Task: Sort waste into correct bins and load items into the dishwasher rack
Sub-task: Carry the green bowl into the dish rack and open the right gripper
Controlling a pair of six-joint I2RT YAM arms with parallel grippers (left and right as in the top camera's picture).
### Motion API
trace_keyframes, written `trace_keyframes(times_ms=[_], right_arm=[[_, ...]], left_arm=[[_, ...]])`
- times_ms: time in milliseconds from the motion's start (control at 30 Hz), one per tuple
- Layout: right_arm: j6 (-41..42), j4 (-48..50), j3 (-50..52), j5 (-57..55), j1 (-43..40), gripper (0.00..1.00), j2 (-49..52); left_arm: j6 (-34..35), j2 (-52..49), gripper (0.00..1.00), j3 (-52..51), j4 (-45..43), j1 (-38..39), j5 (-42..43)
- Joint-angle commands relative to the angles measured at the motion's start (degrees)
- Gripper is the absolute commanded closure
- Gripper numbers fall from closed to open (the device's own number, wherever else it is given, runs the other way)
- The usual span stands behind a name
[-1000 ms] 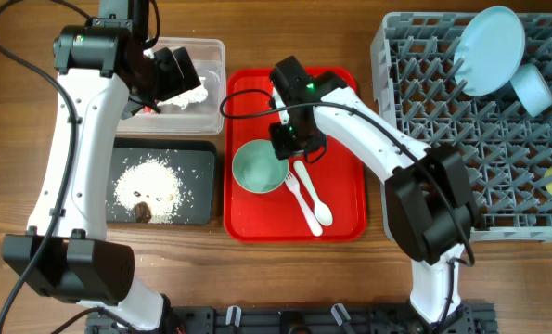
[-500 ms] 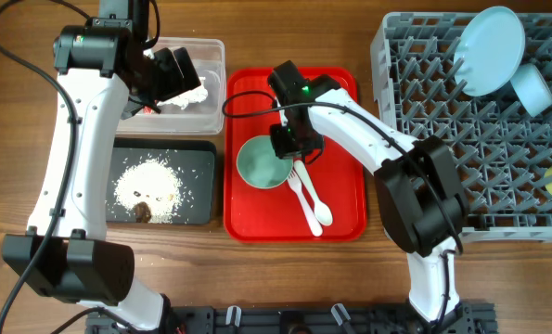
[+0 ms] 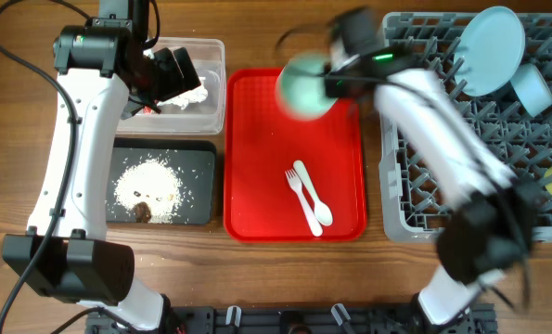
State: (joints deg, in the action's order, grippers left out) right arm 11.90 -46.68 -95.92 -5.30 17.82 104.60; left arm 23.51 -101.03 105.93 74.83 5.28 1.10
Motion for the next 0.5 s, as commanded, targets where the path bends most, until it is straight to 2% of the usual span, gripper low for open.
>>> trace_keyframes(times_ms=[0, 67, 233, 300, 467], right_arm=[[-14.6, 4.2, -2.1, -17.0, -4.5, 0.96, -8.6], [-21.8, 6.7, -2.1, -25.0, -6.7, 0.96, -9.6], [-33.9, 11.7, -1.5, -47.7, -10.0, 0.96, -7.2], [-35.7, 13.8, -1.3, -55.1, -11.1, 0.96, -5.1], [-34.2, 14.5, -1.2, -63.5, -13.1, 0.96, 1.2]], left_arm=[[0.9, 0.2, 0.00, 0.2, 0.0, 0.0, -1.0], [0.9, 0.2, 0.00, 0.2, 0.0, 0.0, -1.0], [1.0, 0.2, 0.00, 0.2, 0.0, 0.0, -1.0], [1.0, 0.2, 0.00, 0.2, 0.0, 0.0, -1.0], [1.0, 0.2, 0.00, 0.2, 0.0, 0.0, -1.0]])
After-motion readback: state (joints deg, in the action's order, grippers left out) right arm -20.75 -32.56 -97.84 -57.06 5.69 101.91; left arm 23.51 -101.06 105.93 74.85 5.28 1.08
